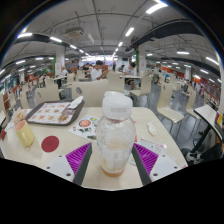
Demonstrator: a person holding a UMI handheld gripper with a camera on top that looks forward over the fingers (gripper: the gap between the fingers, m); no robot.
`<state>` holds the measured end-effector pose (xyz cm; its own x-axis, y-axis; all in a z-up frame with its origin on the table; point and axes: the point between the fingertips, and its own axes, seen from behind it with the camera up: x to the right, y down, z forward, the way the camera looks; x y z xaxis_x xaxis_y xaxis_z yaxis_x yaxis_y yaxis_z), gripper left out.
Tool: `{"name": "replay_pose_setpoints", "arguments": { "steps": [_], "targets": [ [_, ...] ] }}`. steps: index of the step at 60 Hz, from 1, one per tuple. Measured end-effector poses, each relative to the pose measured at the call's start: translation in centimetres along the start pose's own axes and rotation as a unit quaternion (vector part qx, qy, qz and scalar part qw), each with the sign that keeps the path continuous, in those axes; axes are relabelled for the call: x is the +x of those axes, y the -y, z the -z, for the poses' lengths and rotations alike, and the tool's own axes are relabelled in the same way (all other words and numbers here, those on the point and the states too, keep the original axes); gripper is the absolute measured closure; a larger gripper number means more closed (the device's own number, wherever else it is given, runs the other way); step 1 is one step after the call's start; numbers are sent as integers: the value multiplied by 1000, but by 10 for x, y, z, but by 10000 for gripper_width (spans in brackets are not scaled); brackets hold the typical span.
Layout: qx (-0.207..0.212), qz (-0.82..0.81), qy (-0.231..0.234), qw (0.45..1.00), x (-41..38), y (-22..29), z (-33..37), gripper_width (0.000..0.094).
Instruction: Pour water
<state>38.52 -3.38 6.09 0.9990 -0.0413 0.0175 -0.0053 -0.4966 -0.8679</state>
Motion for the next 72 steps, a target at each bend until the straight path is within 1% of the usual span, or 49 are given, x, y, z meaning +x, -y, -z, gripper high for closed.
{"name": "replay_pose_setpoints", "arguments": {
  "steps": [1,4,6,12,13,15,21,25,30,38,42,45,53,57,60,63,72],
  "targets": [
    [1,0,-2,1000,1,0,-3,159],
    [4,-1,-8,1000,3,2,-9,258],
    [13,-1,-12,1000,6,4,-13,386],
    [23,-3,-20,1000,4,7,-18,458],
    [24,-2,-23,999,4,8,-18,457],
    [24,3,-27,999,6,8,-17,490],
    [20,26,-38,999,-3,8,-19,490],
    [24,48,-52,997,-2,19,-13,490],
    [37,98,-85,991,-7,45,-5,490],
    [63,230,-159,958,-28,104,14,487],
    [77,319,-198,924,-51,136,23,488],
    [87,387,-218,892,-74,157,28,490],
    [108,563,-252,780,-155,190,32,488],
    [114,644,-266,708,-195,194,27,490],
    [121,694,-266,659,-225,192,25,490],
    [114,738,-266,609,-245,186,19,489],
    [99,818,-257,506,-282,163,-4,490]
  ]
}}
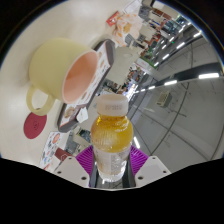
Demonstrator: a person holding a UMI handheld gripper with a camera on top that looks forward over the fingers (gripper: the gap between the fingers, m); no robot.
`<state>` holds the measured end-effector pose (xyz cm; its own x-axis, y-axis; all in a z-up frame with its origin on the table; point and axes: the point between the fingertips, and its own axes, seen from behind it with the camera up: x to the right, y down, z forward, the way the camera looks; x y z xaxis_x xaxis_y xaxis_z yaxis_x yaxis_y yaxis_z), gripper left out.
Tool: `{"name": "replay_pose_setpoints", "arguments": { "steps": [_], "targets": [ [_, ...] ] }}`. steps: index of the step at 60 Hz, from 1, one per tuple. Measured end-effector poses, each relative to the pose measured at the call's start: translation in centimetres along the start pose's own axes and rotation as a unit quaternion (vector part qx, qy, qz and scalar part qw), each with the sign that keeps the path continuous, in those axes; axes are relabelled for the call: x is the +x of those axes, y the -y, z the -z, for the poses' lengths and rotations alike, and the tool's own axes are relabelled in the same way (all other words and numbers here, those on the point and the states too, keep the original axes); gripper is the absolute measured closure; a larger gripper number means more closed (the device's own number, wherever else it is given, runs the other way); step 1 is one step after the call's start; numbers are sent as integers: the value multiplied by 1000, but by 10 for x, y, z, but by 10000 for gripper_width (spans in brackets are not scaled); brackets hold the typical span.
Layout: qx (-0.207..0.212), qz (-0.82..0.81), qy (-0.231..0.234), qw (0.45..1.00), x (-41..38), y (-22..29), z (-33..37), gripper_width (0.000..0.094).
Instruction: Pour water
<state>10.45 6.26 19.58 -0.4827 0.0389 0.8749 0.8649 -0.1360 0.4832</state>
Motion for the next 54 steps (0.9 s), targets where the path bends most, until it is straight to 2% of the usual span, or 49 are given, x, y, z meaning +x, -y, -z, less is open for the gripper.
{"name": "replay_pose_setpoints", "arguments": {
  "steps": [11,16,21,27,32,42,47,54],
  "targets": [
    [11,7,28,1000,-17,18,2,489],
    [13,-74,46,996,-11,15,7,489],
    [12,-226,74,971,-1,12,13,489],
    [5,-441,122,889,9,2,16,489],
    [15,-586,165,793,7,-4,14,487],
    [6,-748,234,621,-34,14,5,489],
    [2,-780,255,571,-63,16,7,489],
    [-10,-798,279,533,-101,28,6,488]
  ]
}}
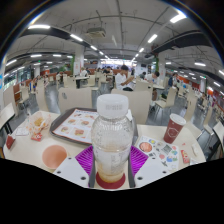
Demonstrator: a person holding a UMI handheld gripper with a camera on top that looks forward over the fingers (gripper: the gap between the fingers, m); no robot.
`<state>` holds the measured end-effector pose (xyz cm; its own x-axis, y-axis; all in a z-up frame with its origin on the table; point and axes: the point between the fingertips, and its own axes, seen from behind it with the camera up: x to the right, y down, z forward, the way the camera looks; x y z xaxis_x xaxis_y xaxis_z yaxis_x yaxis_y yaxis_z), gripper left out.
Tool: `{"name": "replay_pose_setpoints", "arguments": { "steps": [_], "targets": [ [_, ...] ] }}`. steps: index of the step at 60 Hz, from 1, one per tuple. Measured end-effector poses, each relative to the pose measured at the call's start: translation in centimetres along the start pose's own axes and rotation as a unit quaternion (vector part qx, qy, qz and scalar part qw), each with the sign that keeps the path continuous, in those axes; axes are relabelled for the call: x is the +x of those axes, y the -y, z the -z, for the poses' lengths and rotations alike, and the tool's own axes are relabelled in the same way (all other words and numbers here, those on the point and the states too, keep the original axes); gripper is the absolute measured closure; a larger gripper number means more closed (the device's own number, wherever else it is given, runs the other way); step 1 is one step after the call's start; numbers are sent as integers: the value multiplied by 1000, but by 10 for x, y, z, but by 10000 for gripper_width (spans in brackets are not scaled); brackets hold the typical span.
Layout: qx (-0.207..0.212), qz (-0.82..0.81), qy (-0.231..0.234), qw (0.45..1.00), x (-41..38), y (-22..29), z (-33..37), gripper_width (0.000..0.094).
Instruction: Pour water
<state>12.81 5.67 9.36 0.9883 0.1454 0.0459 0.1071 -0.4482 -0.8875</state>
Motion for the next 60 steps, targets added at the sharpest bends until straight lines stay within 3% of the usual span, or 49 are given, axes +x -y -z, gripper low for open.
{"name": "replay_pose_setpoints", "arguments": {
  "steps": [7,11,19,22,26,28,45,60],
  "targets": [
    [-17,-18,10,1000,-1,-32,-10,467],
    [13,-11,10,1000,0,-28,-12,478],
    [12,-19,5,1000,1,-27,-12,403],
    [-7,-18,2,1000,2,-30,-10,313],
    [-25,-18,-9,999,5,-30,-2,68],
    [-30,-16,-19,999,8,-27,7,110],
    [-67,-18,-88,994,-26,12,134,85],
    [-71,-18,-111,991,-87,23,209,91]
  ]
}}
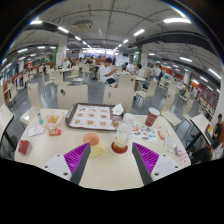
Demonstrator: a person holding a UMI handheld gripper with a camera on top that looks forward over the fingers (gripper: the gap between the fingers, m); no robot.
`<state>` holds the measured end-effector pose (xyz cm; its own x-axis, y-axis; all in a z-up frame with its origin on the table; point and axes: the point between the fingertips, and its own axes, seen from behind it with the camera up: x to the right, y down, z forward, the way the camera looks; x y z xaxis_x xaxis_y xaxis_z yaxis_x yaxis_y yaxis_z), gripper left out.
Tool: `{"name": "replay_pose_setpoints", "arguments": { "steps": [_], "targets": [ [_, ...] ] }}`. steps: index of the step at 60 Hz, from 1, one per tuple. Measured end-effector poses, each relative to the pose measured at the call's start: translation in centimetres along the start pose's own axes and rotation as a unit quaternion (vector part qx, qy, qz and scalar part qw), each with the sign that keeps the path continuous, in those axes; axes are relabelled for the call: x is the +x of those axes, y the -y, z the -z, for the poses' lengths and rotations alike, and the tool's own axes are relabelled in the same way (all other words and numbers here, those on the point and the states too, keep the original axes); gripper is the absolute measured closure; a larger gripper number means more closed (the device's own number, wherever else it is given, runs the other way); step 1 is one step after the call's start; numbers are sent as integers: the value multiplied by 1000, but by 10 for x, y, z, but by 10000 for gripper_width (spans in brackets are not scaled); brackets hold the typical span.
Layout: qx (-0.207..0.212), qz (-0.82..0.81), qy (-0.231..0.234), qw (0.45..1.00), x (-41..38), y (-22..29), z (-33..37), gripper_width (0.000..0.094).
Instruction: Pour water
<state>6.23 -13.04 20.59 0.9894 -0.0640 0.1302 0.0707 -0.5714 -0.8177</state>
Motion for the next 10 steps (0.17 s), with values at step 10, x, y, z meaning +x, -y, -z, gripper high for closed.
{"name": "replay_pose_setpoints", "arguments": {
  "steps": [10],
  "targets": [
    [9,5,-10,1000,-16,-1,29,92]
  ]
}}
